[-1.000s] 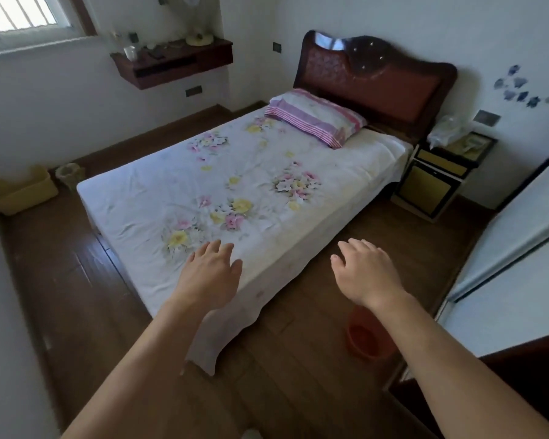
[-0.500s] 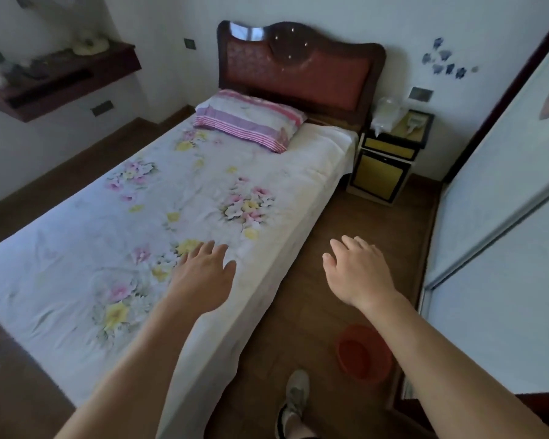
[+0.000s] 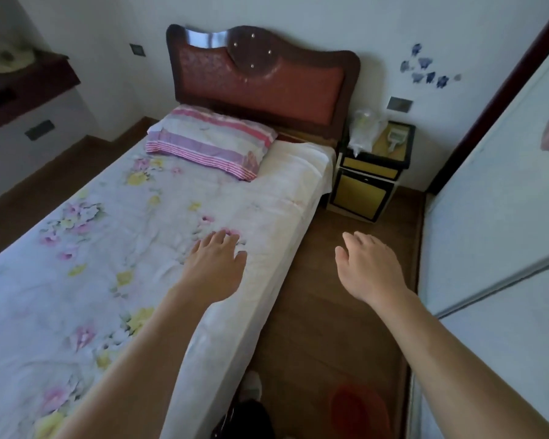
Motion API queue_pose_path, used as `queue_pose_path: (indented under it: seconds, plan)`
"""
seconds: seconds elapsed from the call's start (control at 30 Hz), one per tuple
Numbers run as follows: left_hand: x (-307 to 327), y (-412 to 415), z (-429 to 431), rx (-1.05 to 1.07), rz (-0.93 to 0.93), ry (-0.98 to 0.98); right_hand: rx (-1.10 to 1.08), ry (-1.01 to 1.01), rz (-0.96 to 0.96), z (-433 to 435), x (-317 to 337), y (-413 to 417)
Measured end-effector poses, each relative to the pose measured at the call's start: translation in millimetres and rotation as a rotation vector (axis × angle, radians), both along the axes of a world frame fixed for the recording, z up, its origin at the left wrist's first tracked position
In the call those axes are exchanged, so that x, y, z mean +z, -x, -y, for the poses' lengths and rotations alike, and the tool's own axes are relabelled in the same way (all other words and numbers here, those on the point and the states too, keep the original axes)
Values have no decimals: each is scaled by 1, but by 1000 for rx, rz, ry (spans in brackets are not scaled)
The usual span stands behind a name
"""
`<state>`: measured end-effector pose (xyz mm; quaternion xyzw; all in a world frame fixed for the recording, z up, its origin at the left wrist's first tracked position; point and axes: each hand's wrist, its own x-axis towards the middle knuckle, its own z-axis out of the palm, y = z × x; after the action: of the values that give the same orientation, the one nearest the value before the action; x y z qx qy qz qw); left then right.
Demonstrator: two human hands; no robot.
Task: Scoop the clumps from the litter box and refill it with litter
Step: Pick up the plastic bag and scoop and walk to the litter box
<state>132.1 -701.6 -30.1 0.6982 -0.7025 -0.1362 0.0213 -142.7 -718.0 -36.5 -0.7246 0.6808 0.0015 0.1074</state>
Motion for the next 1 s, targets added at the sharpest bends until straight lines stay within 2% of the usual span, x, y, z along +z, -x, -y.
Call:
queue_pose_path:
  seconds: [0.3, 0.6, 0.83, 1.0]
  plan:
    - [-4, 28, 226, -212, 32, -23, -165, 4, -81, 165, -11, 21]
    - [-3, 124, 412, -389, 24, -60, -327, -22, -44, 308, -13, 100]
    - [-28, 212, 548, -402, 55, -112, -325, -98, -18, 445, -42, 192]
    - [-28, 256, 632, -338, -10, -113, -286, -121, -6, 541, -44, 249]
